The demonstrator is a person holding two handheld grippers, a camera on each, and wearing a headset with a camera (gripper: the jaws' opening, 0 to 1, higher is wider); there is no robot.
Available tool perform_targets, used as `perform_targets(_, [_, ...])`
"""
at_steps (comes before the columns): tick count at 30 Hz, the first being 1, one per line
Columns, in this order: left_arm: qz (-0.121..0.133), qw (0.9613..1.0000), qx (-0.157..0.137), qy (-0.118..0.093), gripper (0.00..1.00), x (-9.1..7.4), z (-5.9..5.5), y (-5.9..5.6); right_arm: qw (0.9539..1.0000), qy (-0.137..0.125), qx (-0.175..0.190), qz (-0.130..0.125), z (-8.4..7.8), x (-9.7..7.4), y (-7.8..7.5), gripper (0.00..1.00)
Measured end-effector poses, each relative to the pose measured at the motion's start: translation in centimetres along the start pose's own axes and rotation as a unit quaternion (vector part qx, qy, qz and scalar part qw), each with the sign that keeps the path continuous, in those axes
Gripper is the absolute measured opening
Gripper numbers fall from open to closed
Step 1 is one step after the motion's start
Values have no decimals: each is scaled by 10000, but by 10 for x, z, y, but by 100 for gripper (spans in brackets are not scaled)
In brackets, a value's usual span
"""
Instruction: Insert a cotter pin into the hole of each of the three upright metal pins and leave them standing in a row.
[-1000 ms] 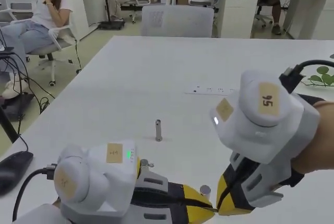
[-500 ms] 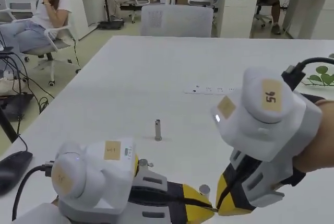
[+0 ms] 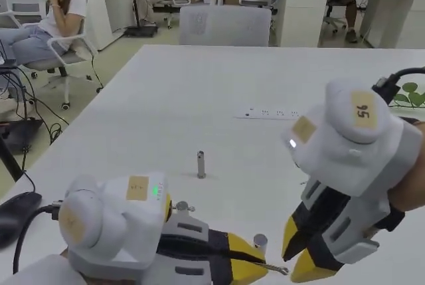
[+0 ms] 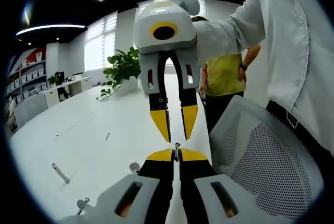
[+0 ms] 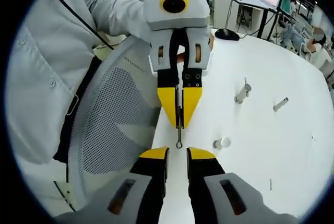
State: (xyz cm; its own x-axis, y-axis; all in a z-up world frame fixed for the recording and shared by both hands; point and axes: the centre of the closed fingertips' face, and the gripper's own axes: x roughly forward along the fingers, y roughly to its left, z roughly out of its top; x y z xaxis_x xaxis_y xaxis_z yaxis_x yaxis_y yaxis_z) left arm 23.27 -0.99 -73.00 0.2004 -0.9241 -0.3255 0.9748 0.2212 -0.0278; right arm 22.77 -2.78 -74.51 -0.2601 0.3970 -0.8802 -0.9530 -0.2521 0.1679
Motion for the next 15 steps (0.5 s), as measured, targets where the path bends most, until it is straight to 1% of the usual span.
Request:
perform_targets(2, [-26, 10000, 33, -3, 0, -1, 1, -1, 9997, -62, 118, 188, -2, 1, 3, 16])
perform_targets(3, [-47, 10000, 57, -8, 0, -1, 1, -2, 9994, -150, 175, 253, -2, 1, 3, 17])
perform_targets(4, [-66, 10000, 70, -7, 0, -2, 1, -2, 9988, -239, 230, 374, -1, 1, 5, 18])
perform_targets(5, [-102, 9999, 71, -6, 0, -2, 2, -3, 9972, -313, 387, 550, -2, 2, 8, 18])
perform_targets(6, [-130, 9999, 80, -2, 0, -3, 2, -4, 9964, -341, 460, 618, -4, 2, 8, 18])
perform_targets(7, [-169, 9998, 101, 3, 0, -4, 2, -6, 9963, -430, 391, 634, -3, 2, 7, 18])
perform_targets(9, [-197, 9997, 109, 3, 0, -4, 2, -7, 9928, -583, 570, 875, -5, 2, 10, 18])
perform_targets(10, [-224, 9997, 118, -4, 0, -5, 3, -8, 9899, -672, 662, 1057, -5, 2, 14, 18])
perform_targets(12, [-230, 9996, 154, -3, 0, -5, 3, -9, 9868, -802, 740, 1192, -6, 3, 15, 18])
perform_targets(13, [-240, 9996, 170, -4, 0, -5, 3, -9, 9844, -830, 831, 1311, -7, 4, 18, 18])
perform_targets(15, [-336, 9992, 193, -7, 0, -4, 3, -13, 9838, -821, 856, 1346, -12, 7, 16, 18])
